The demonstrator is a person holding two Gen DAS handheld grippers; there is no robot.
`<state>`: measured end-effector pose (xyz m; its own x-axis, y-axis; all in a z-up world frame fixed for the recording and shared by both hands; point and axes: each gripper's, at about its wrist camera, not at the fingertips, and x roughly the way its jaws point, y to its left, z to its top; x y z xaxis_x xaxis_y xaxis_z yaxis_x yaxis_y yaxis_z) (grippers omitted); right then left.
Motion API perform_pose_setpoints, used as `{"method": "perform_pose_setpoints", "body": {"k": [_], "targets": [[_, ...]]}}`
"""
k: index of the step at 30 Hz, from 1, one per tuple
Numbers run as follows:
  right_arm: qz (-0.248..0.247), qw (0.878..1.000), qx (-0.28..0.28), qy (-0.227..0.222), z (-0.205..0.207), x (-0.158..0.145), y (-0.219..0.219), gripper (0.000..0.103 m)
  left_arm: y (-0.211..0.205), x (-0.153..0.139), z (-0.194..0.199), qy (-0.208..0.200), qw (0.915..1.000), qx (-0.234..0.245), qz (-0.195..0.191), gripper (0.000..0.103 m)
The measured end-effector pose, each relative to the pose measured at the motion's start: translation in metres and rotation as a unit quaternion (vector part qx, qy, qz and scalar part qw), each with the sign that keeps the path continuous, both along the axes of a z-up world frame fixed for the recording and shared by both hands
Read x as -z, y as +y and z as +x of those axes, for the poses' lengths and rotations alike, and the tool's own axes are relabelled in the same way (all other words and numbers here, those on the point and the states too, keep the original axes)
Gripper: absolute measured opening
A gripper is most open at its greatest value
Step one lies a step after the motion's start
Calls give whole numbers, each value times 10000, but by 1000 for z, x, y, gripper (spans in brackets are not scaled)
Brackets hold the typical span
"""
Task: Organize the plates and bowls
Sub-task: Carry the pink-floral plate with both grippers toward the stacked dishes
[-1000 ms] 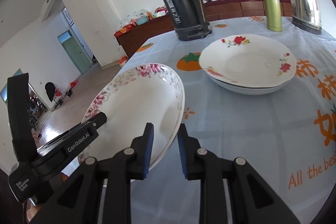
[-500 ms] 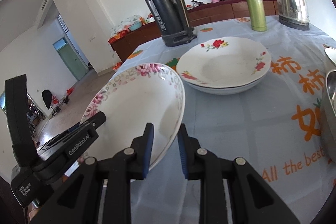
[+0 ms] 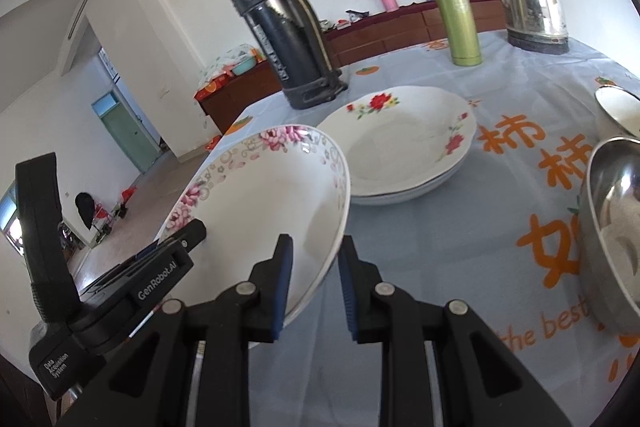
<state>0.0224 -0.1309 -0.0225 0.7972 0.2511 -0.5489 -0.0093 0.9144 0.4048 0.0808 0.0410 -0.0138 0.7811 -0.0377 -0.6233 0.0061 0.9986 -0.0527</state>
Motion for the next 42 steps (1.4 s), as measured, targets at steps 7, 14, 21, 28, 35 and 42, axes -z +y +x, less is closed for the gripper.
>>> {"method": "perform_pose_setpoints", "body": {"k": [7,14,21,28,35,42], "targets": [[74,9998,209,-12,8,-1,-22,23,-21,1,15,32,9998,184,-63,35],[203,9989,427,6,16,-1,-43,24,-45,-2,32,-5,9993,361,-65,35],[258,9975,652,-2,27,0,-62,24,-65,-3,49,-24,9987,510,-82,35],[59,9965,835,-41,41,-1,-70,24,-81,2,64,9,9984,565,-14,35],[-28,9965,831,6,57,1,-72,27,-85,0,75,-56,9986,519,49,35],[-122,9960,885,18,65,1,-74,27,-90,2,85,-15,9985,546,39,35]]}}
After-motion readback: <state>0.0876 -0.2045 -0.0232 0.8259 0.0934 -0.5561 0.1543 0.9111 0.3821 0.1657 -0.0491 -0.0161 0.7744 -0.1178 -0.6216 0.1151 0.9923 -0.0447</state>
